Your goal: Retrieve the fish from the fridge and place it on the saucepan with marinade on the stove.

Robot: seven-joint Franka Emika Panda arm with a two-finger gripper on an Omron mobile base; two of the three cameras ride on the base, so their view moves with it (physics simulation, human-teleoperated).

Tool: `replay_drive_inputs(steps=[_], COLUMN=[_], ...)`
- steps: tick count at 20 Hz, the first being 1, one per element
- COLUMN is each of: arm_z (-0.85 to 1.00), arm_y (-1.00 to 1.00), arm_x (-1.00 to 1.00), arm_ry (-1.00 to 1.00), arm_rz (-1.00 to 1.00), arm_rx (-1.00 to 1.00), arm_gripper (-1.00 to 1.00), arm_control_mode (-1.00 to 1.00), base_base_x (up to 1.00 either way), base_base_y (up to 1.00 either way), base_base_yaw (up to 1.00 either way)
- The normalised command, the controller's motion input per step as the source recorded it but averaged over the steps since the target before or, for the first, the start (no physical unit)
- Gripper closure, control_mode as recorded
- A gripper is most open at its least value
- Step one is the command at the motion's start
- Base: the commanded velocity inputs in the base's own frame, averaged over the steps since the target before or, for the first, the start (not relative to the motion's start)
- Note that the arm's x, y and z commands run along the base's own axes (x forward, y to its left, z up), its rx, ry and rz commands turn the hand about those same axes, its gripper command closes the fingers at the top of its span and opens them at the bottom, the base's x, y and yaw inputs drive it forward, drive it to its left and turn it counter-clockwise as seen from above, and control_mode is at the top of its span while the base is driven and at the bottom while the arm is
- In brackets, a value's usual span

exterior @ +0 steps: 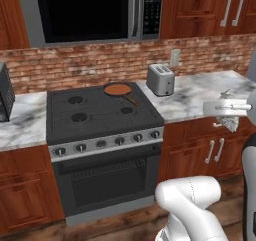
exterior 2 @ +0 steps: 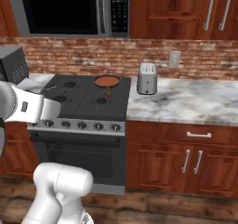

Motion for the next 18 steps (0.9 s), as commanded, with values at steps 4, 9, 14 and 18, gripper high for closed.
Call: replay_drive_inputs(steps=[4, 9, 14, 18], arm_z=[0.0, 0.0, 0.0, 0.0], arm_y=[0.0, 0.0, 0.0, 0.0], arm_x=[0.0, 0.0, 0.0, 0.0], arm_ry=[0.0, 0.0, 0.0, 0.0], arm_rz=[0.0, 0.0, 0.0, 0.0], arm_rx=[0.0, 0.0, 0.0, 0.0], arm_gripper=[1.0, 1.0, 1.0, 1.0], arm_control_mode=[1.0, 1.0, 1.0, 1.0], base_base_x=[0.33, 0.57, 0.67, 0.64], base_base_y=[-0.03, 0.0, -0.18, -0.31], base_base_yaw=[0.13, 0.12, 0.13, 0.13])
